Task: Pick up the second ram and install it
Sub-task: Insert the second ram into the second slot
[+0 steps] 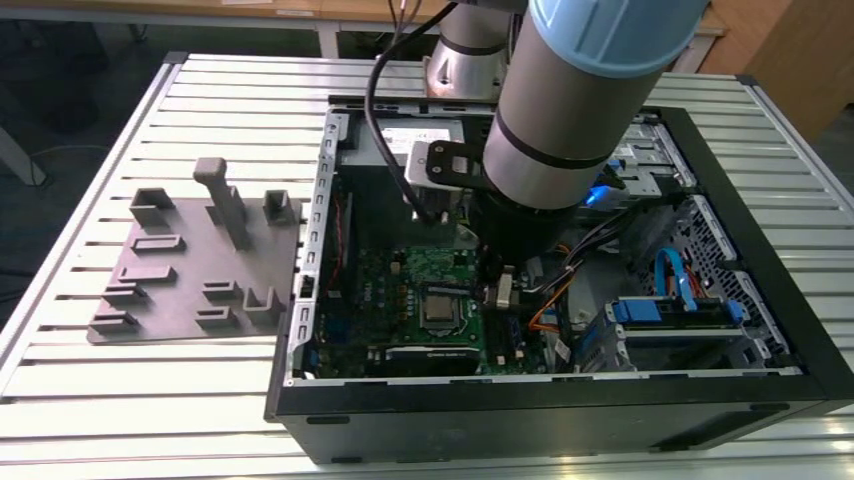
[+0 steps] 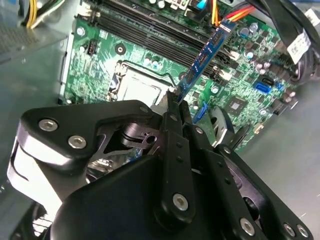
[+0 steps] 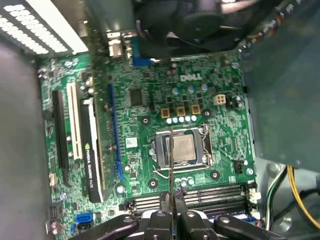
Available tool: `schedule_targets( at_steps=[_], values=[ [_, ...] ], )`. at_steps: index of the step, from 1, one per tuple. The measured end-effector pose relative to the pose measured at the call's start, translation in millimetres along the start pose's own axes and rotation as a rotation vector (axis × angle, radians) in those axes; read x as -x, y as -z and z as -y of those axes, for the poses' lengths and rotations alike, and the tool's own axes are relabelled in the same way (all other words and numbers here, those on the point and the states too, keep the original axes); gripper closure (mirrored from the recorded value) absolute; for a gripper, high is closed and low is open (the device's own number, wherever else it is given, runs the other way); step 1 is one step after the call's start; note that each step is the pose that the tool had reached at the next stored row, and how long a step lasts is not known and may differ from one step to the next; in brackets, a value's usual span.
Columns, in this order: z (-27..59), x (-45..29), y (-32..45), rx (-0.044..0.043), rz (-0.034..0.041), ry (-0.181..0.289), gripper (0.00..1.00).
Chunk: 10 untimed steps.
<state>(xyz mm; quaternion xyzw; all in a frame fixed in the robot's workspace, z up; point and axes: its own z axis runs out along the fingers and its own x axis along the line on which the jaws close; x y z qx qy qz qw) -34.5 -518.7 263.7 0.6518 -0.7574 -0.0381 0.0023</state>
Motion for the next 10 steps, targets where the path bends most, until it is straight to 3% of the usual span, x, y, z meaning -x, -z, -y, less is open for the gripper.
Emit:
schedule_targets(
  at_steps=[10],
  values=[
    [0.0, 0.0, -0.3, -0.0063, 0.0083, -0.137, 0.86]
  ],
)
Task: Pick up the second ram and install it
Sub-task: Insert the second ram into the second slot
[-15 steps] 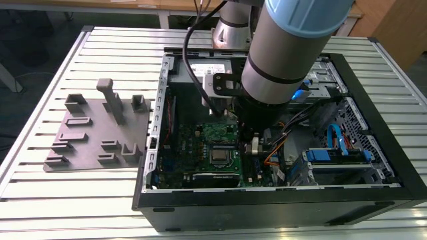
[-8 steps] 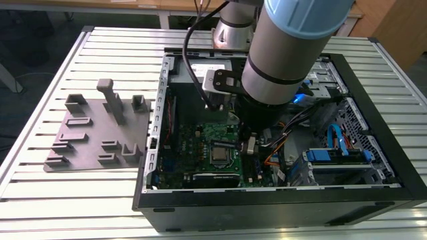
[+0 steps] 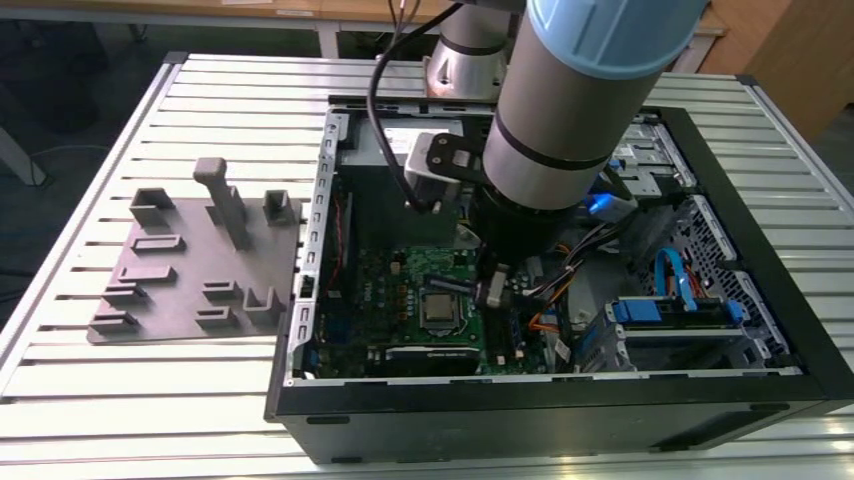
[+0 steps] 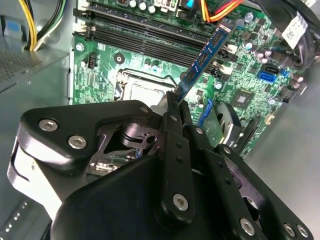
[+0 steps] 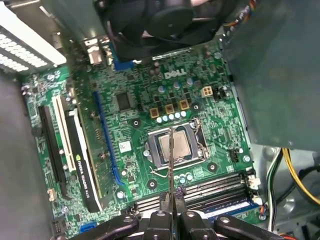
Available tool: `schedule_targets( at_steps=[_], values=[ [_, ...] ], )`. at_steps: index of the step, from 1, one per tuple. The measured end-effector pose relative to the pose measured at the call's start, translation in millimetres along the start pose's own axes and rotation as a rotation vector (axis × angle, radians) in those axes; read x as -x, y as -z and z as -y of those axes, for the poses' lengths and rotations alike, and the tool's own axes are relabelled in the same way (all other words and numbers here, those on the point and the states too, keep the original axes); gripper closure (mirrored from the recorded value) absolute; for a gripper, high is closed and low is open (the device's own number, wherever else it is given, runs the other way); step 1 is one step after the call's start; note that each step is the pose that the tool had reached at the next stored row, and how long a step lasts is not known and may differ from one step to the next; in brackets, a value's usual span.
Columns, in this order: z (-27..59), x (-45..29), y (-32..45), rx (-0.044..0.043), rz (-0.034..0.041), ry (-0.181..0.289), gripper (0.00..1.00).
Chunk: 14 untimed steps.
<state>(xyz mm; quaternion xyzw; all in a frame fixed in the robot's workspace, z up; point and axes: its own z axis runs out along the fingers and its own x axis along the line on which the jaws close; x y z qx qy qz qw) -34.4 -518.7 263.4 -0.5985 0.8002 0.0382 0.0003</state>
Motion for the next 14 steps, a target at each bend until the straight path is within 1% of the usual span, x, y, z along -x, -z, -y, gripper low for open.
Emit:
schedule_targets(
  at_steps=[6, 14],
  values=[
    [0.0, 0.0, -0.1, -0.0026, 0.0034, -0.056, 0.86],
    [0.0, 0.0, -0.2, -0.0052, 0.0069, -0.113, 0.86]
  ],
)
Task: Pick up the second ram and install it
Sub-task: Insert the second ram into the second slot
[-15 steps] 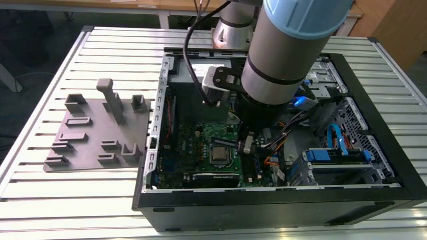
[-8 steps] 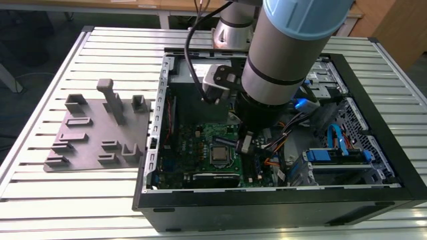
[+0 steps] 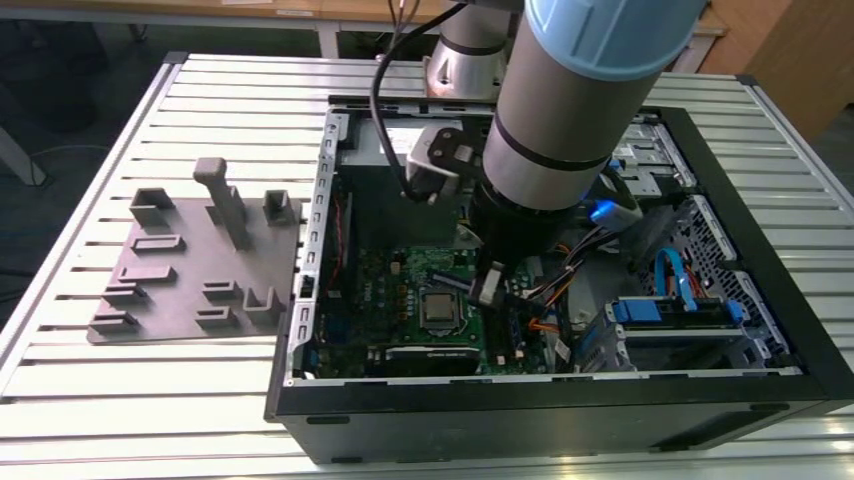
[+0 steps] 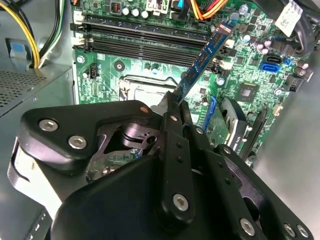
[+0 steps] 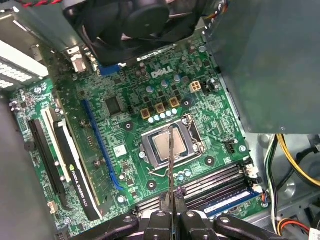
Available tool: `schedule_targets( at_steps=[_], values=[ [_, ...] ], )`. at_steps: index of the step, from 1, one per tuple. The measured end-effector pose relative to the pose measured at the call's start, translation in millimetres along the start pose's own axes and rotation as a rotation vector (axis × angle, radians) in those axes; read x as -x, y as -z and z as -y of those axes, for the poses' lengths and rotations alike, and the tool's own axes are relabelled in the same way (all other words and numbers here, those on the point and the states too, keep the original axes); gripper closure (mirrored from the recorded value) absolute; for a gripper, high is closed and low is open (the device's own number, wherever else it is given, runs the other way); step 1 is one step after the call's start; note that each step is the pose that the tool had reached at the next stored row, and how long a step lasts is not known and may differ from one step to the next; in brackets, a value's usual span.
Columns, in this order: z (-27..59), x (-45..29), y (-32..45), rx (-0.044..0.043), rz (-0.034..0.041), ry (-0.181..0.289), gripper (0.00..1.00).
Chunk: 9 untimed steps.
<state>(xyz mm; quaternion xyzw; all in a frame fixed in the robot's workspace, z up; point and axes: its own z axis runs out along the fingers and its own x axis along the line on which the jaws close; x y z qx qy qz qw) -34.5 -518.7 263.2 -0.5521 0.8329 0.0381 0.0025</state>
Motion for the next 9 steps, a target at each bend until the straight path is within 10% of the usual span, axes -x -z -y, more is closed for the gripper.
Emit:
schedule_targets(
  at_steps=[9],
  values=[
    [0.0, 0.0, -0.1, -0.0031, 0.0041, -0.068, 0.86]
  ],
)
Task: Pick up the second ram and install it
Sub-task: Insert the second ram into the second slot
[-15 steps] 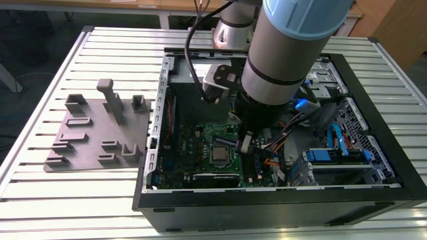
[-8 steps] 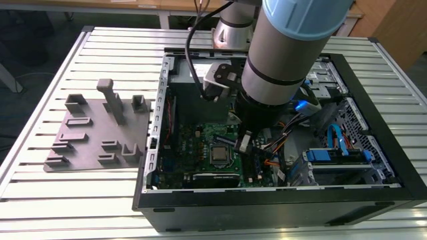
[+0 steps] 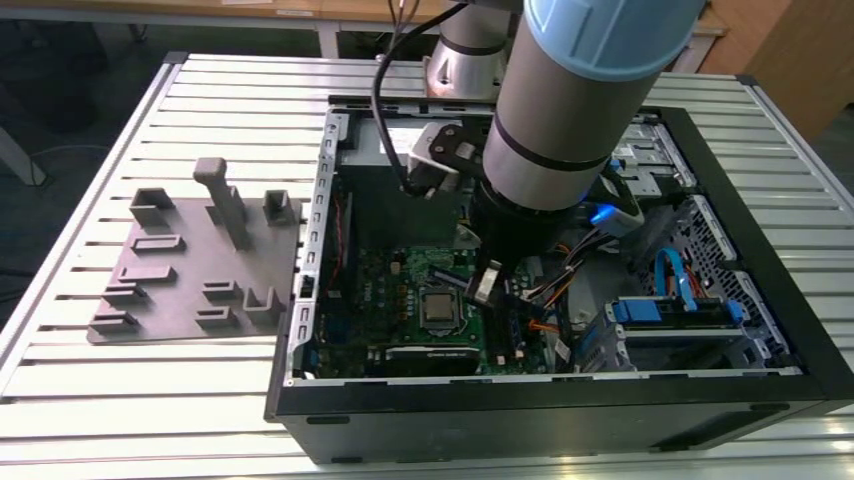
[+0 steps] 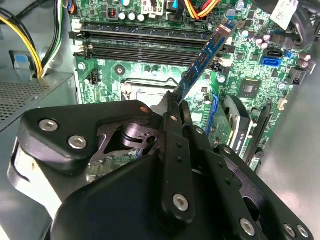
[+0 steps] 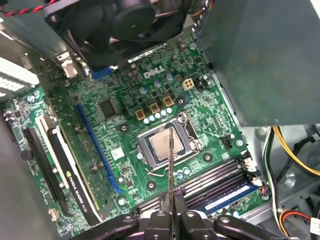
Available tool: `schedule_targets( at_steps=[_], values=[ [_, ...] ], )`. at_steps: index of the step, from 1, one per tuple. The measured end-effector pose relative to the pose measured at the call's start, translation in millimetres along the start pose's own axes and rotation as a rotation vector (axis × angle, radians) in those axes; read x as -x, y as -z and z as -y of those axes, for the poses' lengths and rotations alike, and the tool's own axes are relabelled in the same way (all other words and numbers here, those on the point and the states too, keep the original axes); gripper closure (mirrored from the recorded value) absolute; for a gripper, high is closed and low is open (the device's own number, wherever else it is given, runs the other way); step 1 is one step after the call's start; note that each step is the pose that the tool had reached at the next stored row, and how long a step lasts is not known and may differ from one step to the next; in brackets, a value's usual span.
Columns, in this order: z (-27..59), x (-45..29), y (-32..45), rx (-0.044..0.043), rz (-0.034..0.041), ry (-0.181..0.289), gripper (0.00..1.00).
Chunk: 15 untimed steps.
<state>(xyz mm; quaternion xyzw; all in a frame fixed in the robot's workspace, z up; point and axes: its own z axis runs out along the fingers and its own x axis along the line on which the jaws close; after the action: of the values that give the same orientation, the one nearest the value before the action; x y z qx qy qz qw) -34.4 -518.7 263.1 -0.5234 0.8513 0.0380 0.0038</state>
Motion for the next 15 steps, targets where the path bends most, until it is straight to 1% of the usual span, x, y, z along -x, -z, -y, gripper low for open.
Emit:
schedule_targets(
  at_steps=[15],
  values=[
    [0.0, 0.0, -0.3, -0.0044, 0.0059, -0.096, 0.86]
  ],
)
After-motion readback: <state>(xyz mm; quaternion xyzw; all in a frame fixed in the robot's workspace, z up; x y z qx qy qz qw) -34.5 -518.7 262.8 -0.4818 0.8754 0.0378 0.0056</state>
